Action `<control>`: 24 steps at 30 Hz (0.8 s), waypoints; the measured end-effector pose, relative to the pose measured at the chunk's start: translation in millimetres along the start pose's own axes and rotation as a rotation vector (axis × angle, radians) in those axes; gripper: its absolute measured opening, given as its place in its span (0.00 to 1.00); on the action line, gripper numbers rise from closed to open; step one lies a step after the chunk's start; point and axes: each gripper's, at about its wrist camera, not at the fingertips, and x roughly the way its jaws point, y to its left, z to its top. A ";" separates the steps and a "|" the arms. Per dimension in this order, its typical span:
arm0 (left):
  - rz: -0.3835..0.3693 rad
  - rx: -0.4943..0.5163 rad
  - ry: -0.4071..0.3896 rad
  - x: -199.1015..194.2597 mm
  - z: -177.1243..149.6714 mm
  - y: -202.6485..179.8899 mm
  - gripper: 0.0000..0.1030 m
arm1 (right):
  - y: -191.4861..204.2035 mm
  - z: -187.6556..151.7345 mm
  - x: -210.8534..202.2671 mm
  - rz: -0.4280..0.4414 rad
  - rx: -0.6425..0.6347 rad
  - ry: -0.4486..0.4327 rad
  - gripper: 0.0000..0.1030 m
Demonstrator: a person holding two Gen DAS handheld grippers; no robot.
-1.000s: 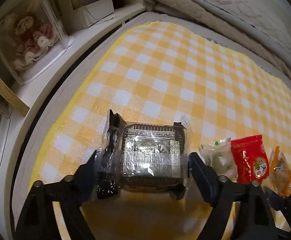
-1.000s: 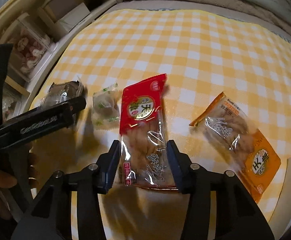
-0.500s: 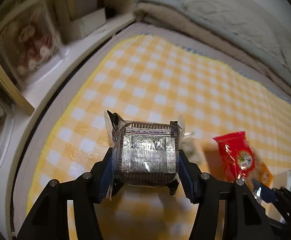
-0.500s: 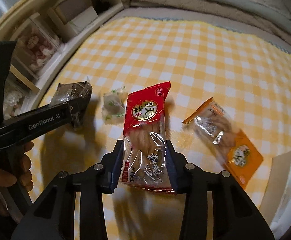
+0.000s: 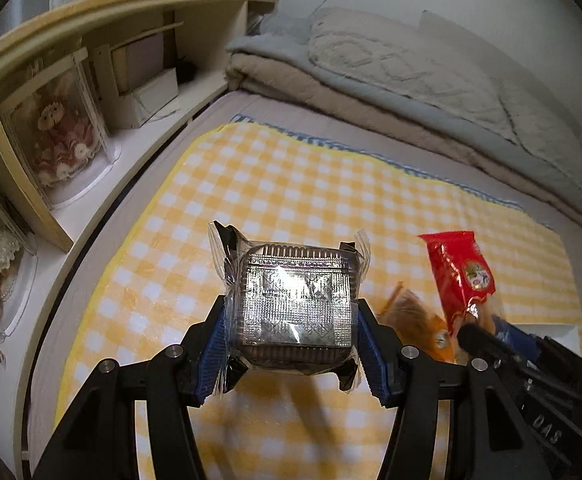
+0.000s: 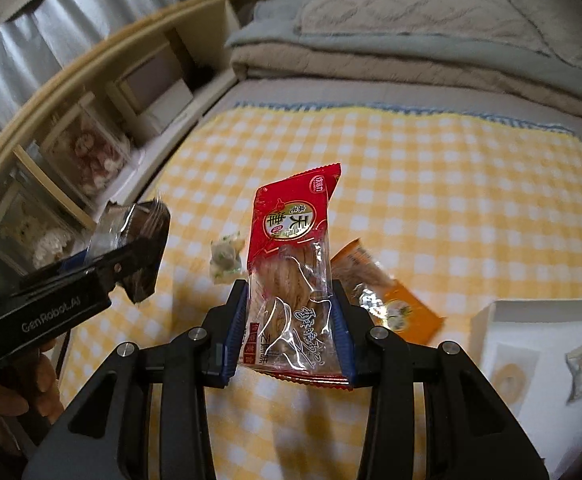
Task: Organize snacks
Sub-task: 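Lift both held snacks and carry them over the white tray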
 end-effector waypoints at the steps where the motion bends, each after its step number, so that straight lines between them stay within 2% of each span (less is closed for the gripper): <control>1: -0.006 0.005 -0.007 -5.6 -1.3 -2.5 0.56 | -2.7 0.8 -5.8 -0.004 0.005 -0.008 0.39; 6: -0.049 0.014 -0.026 -53.7 -18.9 -11.6 0.56 | -14.2 3.3 -33.0 -0.005 0.014 -0.053 0.39; 11: -0.083 0.034 -0.052 -85.2 -29.0 -29.4 0.56 | -29.4 3.8 -57.3 -0.022 0.021 -0.091 0.39; 24: -0.145 0.150 -0.065 -112.8 -49.3 -107.4 0.56 | -94.5 -11.7 -132.6 -0.133 0.023 -0.170 0.39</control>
